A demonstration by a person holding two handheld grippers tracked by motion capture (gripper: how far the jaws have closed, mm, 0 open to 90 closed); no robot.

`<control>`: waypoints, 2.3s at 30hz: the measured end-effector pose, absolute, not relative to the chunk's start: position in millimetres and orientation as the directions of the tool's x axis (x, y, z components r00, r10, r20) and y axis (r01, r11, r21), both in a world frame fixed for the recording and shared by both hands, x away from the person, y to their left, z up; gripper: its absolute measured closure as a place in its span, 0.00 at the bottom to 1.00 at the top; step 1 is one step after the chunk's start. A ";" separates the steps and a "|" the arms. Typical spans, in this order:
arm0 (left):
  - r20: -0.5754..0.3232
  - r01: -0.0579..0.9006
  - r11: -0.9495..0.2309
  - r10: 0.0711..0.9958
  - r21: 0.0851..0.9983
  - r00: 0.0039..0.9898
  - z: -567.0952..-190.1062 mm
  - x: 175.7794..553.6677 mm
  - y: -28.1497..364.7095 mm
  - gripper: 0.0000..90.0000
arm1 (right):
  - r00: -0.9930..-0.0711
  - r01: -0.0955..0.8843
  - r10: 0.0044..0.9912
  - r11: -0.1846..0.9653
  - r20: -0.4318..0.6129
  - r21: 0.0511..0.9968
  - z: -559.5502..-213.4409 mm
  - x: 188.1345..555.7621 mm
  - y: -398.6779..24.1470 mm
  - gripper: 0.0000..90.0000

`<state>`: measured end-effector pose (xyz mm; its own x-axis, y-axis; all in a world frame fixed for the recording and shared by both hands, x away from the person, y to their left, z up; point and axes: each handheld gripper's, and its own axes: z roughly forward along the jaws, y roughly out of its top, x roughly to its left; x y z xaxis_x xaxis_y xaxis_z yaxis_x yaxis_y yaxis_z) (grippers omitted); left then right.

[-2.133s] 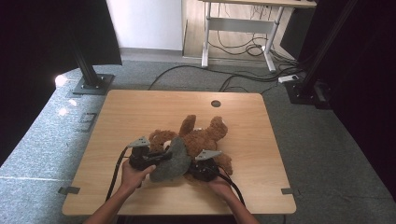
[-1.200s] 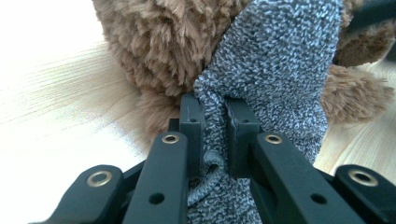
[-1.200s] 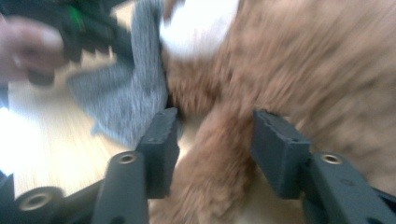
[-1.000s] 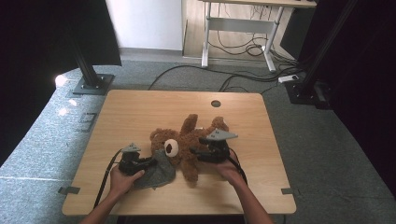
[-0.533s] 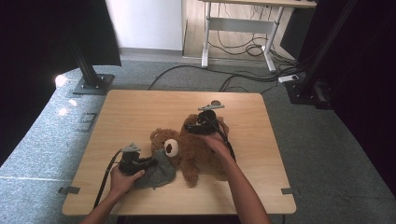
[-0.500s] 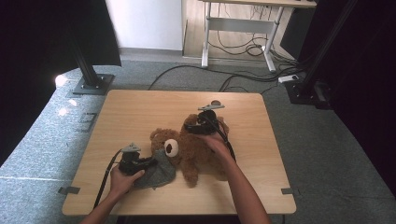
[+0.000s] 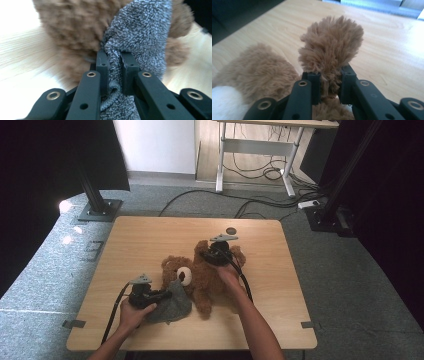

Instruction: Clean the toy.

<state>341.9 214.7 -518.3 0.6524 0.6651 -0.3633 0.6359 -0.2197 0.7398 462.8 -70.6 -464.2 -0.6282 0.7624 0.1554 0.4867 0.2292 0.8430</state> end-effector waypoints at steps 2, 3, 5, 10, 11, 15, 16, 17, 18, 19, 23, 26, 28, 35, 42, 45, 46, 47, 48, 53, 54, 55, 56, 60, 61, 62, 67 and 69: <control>-0.363 0.630 -0.234 0.649 0.741 0.668 -516.3 343.8 203.6 0.88 | -0.641 0.460 0.754 0.227 0.144 0.859 -461.4 460.3 -69.7 0.87; -0.363 0.630 -0.234 0.649 0.741 0.668 -516.3 343.8 203.6 0.88 | -0.641 0.460 0.754 0.227 0.144 0.859 -461.4 460.3 -69.7 0.87; -0.372 0.637 -0.240 0.643 0.732 0.670 -517.6 348.6 194.6 0.87 | -0.676 0.409 0.726 0.234 0.121 0.882 -457.4 453.5 -68.4 0.87; -0.388 0.652 -0.268 0.623 0.709 0.679 -522.2 359.6 172.6 0.87 | -0.707 0.367 0.696 0.214 0.123 0.905 -455.1 441.6 -69.9 0.88; -0.388 0.655 -0.274 0.624 0.704 0.678 -523.8 362.6 168.4 0.87 | -0.713 0.361 0.690 0.211 0.123 0.909 -455.2 439.2 -70.5 0.88; -0.391 0.679 -0.280 0.645 0.679 0.657 -531.8 371.1 155.7 0.88 | -0.758 0.315 0.641 0.192 0.124 0.930 -457.3 421.8 -75.4 0.88; -0.391 0.679 -0.280 0.645 0.679 0.657 -531.8 371.1 155.7 0.88 | -0.758 0.315 0.641 0.192 0.124 0.930 -457.3 421.8 -75.4 0.88; -0.385 0.681 -0.277 0.656 0.678 0.650 -534.0 372.5 153.3 0.88 | -0.773 0.294 0.624 0.195 0.113 0.936 -457.6 413.9 -75.9 0.88; -0.386 0.684 -0.273 0.660 0.676 0.645 -534.8 373.5 153.2 0.88 | -0.777 0.291 0.620 0.191 0.115 0.938 -457.8 409.4 -76.8 0.88; -0.388 0.687 -0.269 0.663 0.675 0.640 -535.6 374.7 153.5 0.88 | -0.781 0.287 0.614 0.187 0.116 0.939 -458.4 406.6 -78.1 0.88; -0.405 0.700 -0.253 0.665 0.668 0.627 -537.9 377.3 155.1 0.88 | -0.793 0.280 0.596 0.174 0.125 0.944 -461.0 396.4 -82.7 0.89; -0.401 0.700 -0.256 0.668 0.667 0.627 -538.0 376.8 155.2 0.88 | -0.797 0.279 0.590 0.171 0.128 0.945 -463.6 391.4 -84.2 0.89; -0.401 0.701 -0.257 0.669 0.665 0.626 -537.9 376.5 155.6 0.88 | -0.802 0.277 0.583 0.169 0.131 0.946 -466.4 387.4 -85.3 0.89; -0.412 0.708 -0.260 0.663 0.657 0.625 -538.0 375.8 159.2 0.88 | -0.806 0.280 0.572 0.142 0.152 0.949 -476.2 377.2 -89.2 0.89; -0.422 0.716 -0.273 0.654 0.643 0.628 -536.1 371.7 167.7 0.88 | -0.807 0.289 0.564 0.124 0.172 0.949 -489.5 373.5 -91.4 0.89; -0.435 0.724 -0.284 0.643 0.628 0.630 -534.6 370.1 175.1 0.88 | -0.812 0.290 0.557 0.125 0.174 0.949 -493.3 370.7 -91.8 0.89; -0.435 0.724 -0.284 0.643 0.628 0.630 -534.6 370.1 175.1 0.88 | -0.812 0.290 0.557 0.125 0.174 0.949 -493.3 370.7 -91.8 0.89; -0.434 0.723 -0.289 0.641 0.627 0.633 -533.4 368.7 178.3 0.88 | -0.814 0.288 0.556 0.128 0.172 0.949 -494.6 369.8 -92.9 0.89; -0.434 0.722 -0.293 0.639 0.626 0.635 -531.5 366.3 184.2 0.88 | -0.814 0.291 0.554 0.125 0.177 0.948 -497.8 368.8 -95.6 0.89; -0.458 0.708 -0.284 0.598 0.647 0.658 -516.6 353.4 209.1 0.88 | -0.806 0.296 0.562 0.107 0.188 0.949 -504.7 366.5 -100.9 0.89; -0.458 0.708 -0.284 0.598 0.647 0.658 -516.6 353.4 209.1 0.88 | -0.806 0.296 0.562 0.107 0.188 0.949 -504.7 366.5 -100.9 0.89; -0.452 0.694 -0.287 0.587 0.660 0.672 -511.3 349.5 212.7 0.88 | -0.807 0.290 0.563 0.112 0.180 0.951 -505.0 365.9 -100.9 0.89; -0.453 0.685 -0.280 0.576 0.673 0.681 -505.6 345.9 215.7 0.88 | -0.809 0.286 0.561 0.119 0.173 0.951 -505.7 364.4 -99.6 0.89; -0.506 0.651 -0.167 0.498 0.741 0.704 -475.9 340.0 227.6 0.88 | -0.818 0.273 0.555 0.142 0.152 0.951 -507.8 360.6 -95.8 0.89; -0.524 0.643 -0.115 0.481 0.757 0.703 -467.1 342.3 230.0 0.88 | -0.819 0.274 0.554 0.143 0.153 0.951 -508.3 360.0 -95.5 0.89; -0.530 0.638 -0.089 0.476 0.764 0.701 -461.9 344.7 230.8 0.88 | -0.819 0.273 0.554 0.142 0.152 0.951 -509.1 359.5 -95.2 0.89; -0.491 0.603 -0.037 0.542 0.797 0.682 -440.4 366.4 218.4 0.88 | -0.818 0.271 0.556 0.150 0.145 0.951 -509.5 356.6 -93.0 0.89; -0.428 0.594 -0.068 0.628 0.802 0.650 -437.9 381.3 201.7 0.88 | -0.818 0.269 0.557 0.151 0.143 0.951 -509.6 355.2 -93.1 0.89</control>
